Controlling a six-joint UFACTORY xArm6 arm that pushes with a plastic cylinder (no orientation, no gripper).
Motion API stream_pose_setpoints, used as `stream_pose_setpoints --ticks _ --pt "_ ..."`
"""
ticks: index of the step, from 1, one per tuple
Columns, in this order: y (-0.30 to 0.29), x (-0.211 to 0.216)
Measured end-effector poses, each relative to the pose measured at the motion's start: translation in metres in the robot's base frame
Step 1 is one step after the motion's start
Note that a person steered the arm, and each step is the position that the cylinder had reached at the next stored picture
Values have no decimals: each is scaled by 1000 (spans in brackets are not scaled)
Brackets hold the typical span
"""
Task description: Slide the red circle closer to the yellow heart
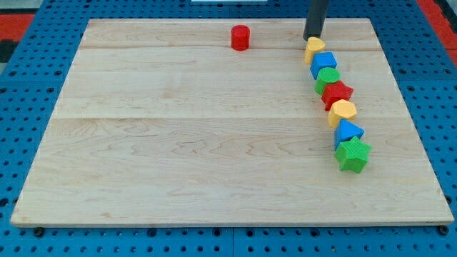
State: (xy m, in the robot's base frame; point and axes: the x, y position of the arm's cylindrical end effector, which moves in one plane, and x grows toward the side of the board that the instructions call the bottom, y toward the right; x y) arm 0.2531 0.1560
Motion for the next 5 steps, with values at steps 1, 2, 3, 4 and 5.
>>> stream_pose_setpoints --ticks 1,2,3,4,5 --pt "0 2" --pt "-2 -19" --pt "-34 -33" --pt "-59 -25" --pt "-59 0"
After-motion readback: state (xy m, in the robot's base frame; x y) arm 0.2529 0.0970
